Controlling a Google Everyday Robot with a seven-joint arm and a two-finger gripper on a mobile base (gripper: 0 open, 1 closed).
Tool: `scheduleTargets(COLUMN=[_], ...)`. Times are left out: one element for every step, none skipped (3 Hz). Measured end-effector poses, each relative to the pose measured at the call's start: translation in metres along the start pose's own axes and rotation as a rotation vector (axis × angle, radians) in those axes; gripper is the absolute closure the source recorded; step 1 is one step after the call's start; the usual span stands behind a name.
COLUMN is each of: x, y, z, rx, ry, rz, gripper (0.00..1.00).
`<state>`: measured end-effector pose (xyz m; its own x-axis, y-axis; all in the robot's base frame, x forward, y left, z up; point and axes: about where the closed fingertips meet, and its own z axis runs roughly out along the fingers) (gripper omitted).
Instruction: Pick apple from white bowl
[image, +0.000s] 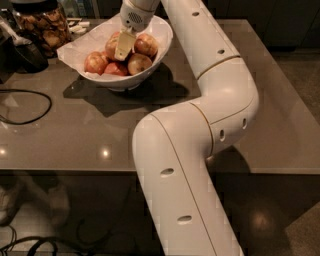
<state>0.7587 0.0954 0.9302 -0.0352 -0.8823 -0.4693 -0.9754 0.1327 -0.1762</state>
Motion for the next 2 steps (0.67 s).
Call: scheduleTargets(x=[-0.009,-0.015], y=[-0.007,-0.009], z=[-0.011,-0.027], rx=[0.038,0.064], ry=[-0.044,-0.084], rz=[-0.006,-0.011], gripper=[1.0,1.0])
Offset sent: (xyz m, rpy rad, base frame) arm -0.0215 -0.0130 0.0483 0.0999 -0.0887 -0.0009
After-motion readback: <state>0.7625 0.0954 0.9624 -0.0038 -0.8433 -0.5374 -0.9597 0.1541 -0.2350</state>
